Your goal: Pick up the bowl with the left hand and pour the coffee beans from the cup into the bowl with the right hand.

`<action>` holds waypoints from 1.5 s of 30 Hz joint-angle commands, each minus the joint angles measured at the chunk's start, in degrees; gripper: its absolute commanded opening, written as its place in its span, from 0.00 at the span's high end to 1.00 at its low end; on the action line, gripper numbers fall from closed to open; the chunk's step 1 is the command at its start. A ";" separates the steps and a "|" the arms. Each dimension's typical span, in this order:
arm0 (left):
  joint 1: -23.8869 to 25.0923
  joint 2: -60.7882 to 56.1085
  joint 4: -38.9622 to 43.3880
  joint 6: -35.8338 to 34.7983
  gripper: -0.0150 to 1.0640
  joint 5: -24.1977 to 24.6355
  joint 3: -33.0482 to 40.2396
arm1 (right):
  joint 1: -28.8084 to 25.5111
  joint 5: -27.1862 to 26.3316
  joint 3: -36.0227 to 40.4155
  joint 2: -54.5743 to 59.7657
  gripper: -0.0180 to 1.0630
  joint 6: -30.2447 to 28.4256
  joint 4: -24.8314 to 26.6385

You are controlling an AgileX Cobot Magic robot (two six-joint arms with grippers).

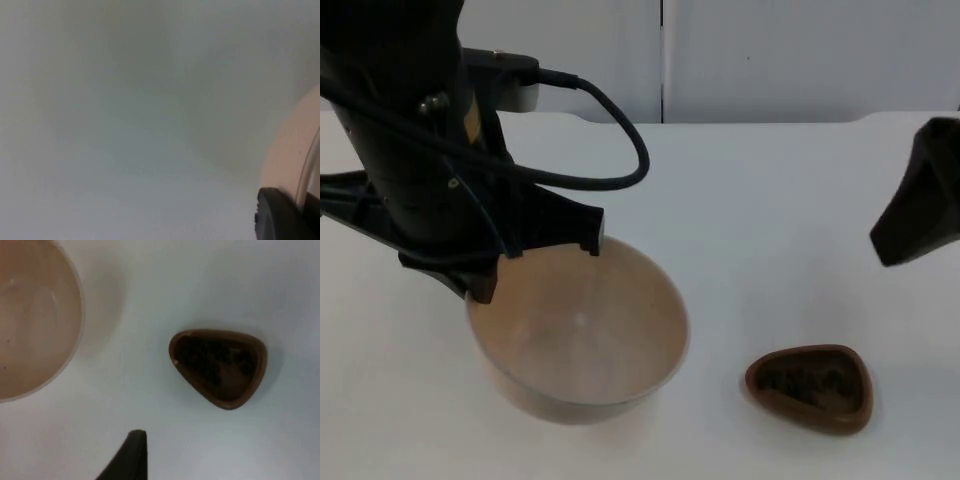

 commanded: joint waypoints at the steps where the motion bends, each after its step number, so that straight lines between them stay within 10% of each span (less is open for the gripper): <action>1: -0.31 -0.38 -0.59 -0.23 0.99 -0.35 0.00 | 1.16 -1.34 -0.20 2.40 0.01 1.44 -0.36; 14: -0.31 -0.38 -0.70 -0.23 0.99 -0.35 0.00 | 1.39 2.89 -8.44 9.58 0.01 5.93 -1.55; 24: -0.31 -0.38 -0.56 -0.23 0.99 -0.35 0.00 | 1.39 11.71 -12.22 12.96 0.01 21.77 -10.80; 45: -0.31 -0.38 -0.30 -0.23 0.99 -0.76 0.00 | 8.59 9.20 -8.55 13.53 0.01 44.52 -23.88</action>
